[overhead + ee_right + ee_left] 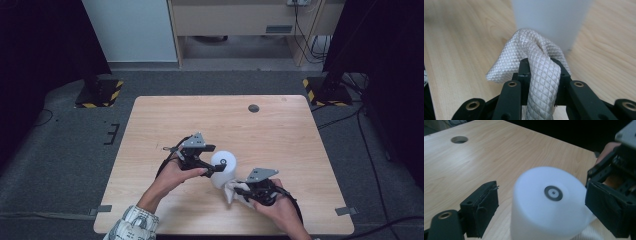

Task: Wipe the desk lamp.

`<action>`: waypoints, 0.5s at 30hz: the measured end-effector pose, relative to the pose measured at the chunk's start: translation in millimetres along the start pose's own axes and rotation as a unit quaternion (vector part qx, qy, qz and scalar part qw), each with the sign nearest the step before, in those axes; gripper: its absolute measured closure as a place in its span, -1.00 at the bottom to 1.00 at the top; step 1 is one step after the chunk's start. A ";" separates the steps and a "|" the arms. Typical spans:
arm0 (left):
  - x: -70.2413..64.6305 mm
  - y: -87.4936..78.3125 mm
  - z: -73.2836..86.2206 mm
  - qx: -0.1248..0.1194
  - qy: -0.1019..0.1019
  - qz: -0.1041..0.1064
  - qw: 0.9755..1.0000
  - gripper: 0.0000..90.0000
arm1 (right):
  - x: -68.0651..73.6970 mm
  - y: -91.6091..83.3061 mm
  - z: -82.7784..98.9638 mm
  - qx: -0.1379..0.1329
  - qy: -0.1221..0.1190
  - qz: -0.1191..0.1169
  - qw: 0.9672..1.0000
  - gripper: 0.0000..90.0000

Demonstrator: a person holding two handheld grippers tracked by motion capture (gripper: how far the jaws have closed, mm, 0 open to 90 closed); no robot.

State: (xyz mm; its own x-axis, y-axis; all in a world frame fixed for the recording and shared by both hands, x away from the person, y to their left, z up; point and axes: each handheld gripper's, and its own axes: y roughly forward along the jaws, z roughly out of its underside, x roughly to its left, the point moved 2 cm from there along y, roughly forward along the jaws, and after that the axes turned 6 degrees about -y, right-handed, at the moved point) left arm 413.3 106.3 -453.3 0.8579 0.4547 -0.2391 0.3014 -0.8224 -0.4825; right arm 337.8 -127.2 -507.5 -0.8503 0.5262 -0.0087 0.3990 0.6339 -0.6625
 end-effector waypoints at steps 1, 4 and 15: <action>2.1 -5.7 0.5 -0.003 -0.001 -0.009 1.000 -0.78 | -3.1 -3.3 1.0 -0.001 0.004 0.004 1.000 0.62; 6.7 -21.4 2.0 -0.016 -0.004 -0.019 1.000 -0.79 | -16.8 -13.7 6.1 -0.008 0.021 0.019 1.000 0.62; 32.5 -68.7 56.3 0.033 -0.021 -0.118 0.992 -0.88 | -63.2 -25.2 21.6 -0.017 0.084 0.127 0.988 0.61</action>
State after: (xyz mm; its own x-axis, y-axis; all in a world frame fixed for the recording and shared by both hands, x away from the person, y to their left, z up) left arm 397.0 196.8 -475.3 0.7479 0.6473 -0.1470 0.4634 -0.6678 -0.5825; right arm 374.1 -188.7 -506.4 -0.6533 0.7557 -0.0452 0.6059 0.4861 -0.6297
